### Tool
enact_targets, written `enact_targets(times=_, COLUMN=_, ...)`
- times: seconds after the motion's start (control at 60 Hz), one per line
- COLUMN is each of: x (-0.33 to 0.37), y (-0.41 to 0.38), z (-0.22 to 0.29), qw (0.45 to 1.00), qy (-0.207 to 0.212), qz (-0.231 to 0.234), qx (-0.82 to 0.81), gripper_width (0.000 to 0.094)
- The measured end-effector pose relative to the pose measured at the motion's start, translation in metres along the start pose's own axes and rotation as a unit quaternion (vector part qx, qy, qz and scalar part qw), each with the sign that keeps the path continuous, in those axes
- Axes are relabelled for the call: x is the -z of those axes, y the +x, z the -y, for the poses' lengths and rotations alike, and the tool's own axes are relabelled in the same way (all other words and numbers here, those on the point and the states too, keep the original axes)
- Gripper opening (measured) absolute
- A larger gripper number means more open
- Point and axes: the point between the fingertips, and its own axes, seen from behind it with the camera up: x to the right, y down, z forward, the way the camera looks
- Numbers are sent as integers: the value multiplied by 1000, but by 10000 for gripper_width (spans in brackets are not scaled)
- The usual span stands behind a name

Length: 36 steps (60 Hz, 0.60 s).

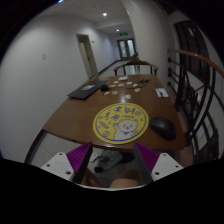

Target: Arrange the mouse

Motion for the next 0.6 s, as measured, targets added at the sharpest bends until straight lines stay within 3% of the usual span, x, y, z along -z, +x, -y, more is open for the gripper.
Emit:
enact_targets(times=0.367, x=-8, y=138, z=3, qw=991, qy=55, qz=-115, qx=30, gripper_width=809)
enact_targets(times=0.517, x=-39, y=176, z=0, qw=991, qy=48, qz=-125, qx=20, gripper_width=831)
enact_targets(times=0.533, x=-41, y=181, z=6, qw=989, qy=59, qz=-131, qx=25, gripper_width=788)
enact_targets(times=0.6, x=-48, y=195, z=16, qw=987, qy=70, qz=-140, qx=31, gripper_width=794)
